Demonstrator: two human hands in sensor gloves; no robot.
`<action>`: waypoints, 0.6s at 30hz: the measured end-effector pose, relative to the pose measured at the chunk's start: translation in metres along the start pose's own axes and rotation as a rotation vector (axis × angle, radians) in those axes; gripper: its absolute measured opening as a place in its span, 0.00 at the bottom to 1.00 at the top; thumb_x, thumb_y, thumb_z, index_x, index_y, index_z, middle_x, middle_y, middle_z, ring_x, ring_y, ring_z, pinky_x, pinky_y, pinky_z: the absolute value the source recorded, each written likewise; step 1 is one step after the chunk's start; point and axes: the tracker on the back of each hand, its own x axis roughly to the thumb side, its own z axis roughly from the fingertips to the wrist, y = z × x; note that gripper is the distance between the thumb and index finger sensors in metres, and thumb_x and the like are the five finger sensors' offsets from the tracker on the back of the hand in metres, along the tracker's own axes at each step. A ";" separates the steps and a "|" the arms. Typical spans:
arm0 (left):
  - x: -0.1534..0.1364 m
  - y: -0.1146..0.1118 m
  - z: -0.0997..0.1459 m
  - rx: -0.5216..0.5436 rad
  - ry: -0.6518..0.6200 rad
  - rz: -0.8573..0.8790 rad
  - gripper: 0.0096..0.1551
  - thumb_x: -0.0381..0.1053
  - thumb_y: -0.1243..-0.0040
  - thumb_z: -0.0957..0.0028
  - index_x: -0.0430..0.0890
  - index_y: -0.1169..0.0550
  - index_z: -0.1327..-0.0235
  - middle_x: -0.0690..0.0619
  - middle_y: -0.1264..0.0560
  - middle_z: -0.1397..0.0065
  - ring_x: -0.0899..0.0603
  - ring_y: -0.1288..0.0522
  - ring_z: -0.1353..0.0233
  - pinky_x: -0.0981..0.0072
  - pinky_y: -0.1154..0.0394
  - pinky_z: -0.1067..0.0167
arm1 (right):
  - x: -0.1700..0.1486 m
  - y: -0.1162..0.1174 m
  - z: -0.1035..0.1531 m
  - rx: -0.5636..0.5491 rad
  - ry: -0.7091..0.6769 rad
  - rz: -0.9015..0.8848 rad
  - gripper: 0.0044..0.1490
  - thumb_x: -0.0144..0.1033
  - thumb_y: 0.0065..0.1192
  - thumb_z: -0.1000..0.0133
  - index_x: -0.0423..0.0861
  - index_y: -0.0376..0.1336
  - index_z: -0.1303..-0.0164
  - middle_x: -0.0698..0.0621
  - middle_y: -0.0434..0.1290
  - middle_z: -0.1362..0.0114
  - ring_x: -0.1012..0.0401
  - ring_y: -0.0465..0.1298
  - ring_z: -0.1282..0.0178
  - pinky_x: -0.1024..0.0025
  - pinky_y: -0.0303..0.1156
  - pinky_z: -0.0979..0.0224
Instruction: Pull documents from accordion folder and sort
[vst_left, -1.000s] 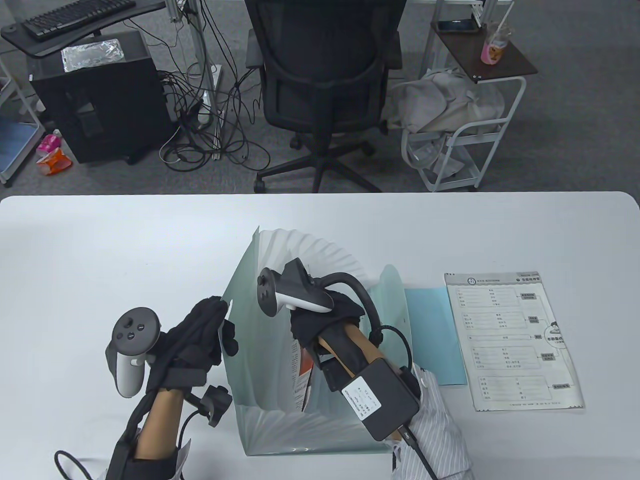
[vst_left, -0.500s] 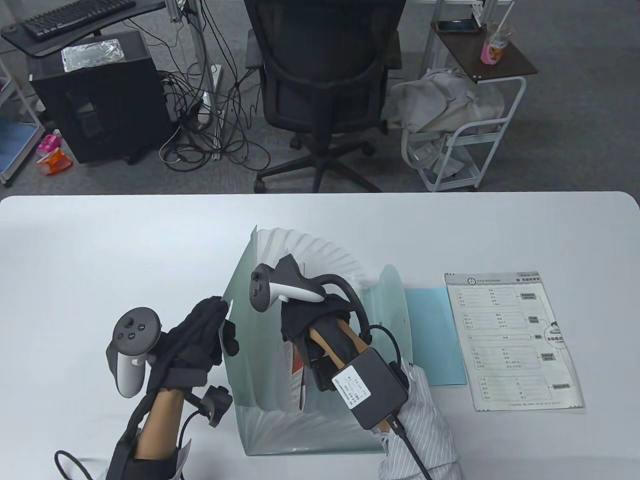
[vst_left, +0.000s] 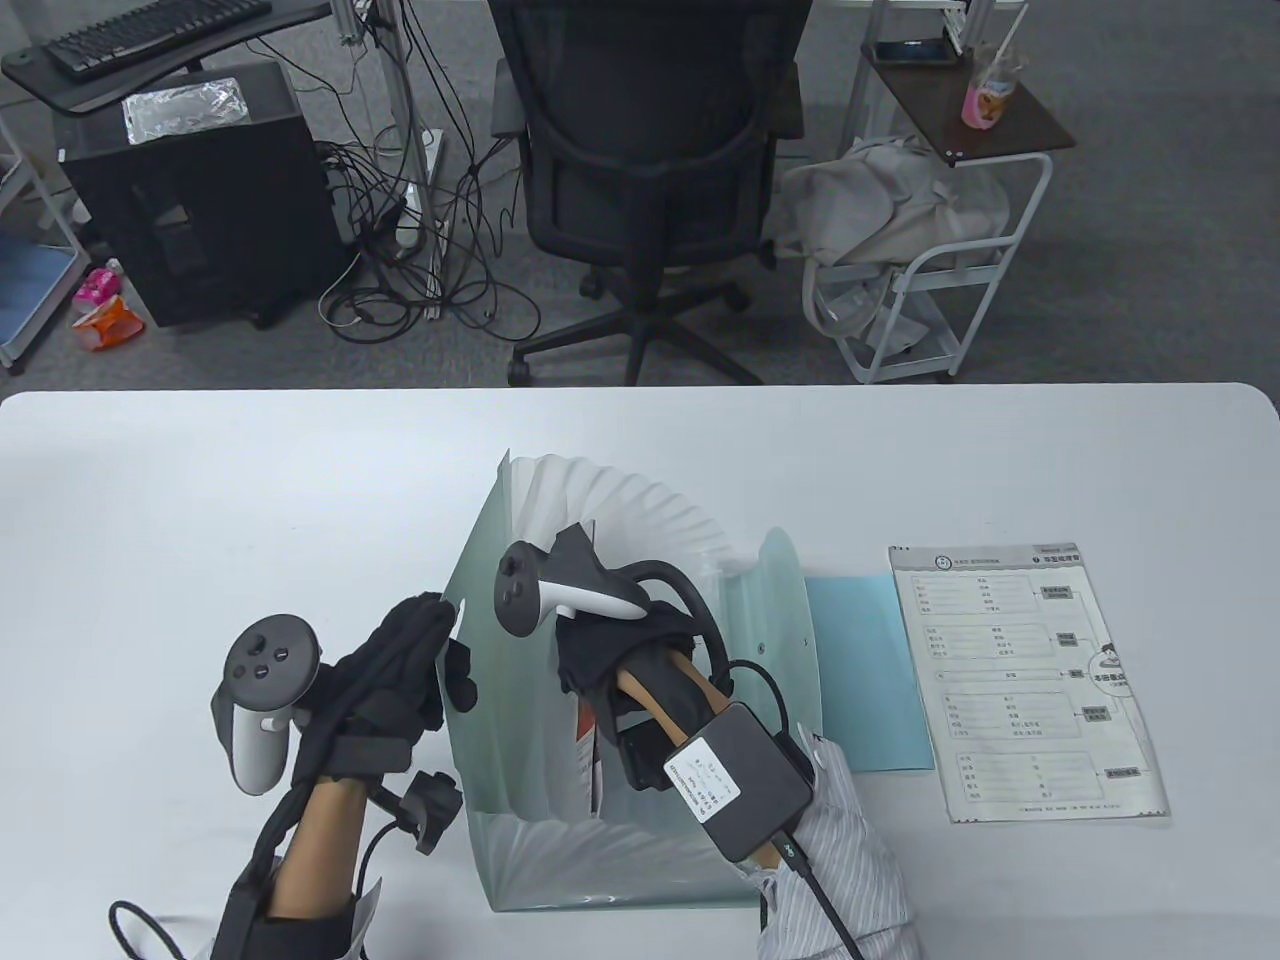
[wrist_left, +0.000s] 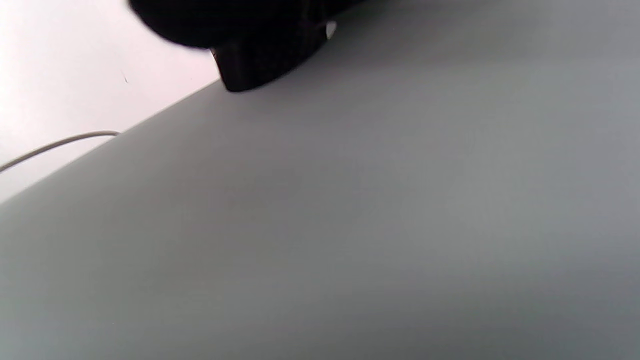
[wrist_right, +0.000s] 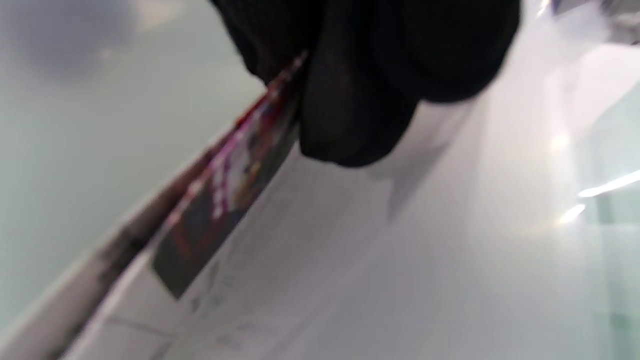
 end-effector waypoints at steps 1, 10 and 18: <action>0.000 0.000 0.000 0.000 0.000 0.000 0.43 0.64 0.61 0.28 0.29 0.37 0.21 0.37 0.23 0.41 0.47 0.15 0.57 0.66 0.21 0.63 | -0.002 -0.001 0.002 -0.017 0.007 0.003 0.25 0.32 0.56 0.48 0.49 0.61 0.38 0.49 0.78 0.44 0.61 0.83 0.59 0.75 0.82 0.57; 0.000 0.000 0.000 0.000 0.001 0.002 0.43 0.64 0.61 0.28 0.29 0.37 0.21 0.37 0.23 0.41 0.47 0.15 0.56 0.66 0.21 0.63 | -0.029 -0.019 0.034 -0.238 0.091 -0.067 0.47 0.33 0.58 0.48 0.46 0.37 0.26 0.49 0.80 0.47 0.62 0.84 0.63 0.77 0.82 0.60; 0.000 0.000 0.000 0.003 0.004 0.007 0.43 0.64 0.61 0.28 0.29 0.38 0.21 0.37 0.23 0.41 0.47 0.15 0.56 0.66 0.21 0.63 | -0.060 -0.027 0.042 -0.253 0.183 -0.280 0.53 0.34 0.61 0.50 0.22 0.39 0.30 0.50 0.80 0.49 0.63 0.85 0.66 0.79 0.83 0.63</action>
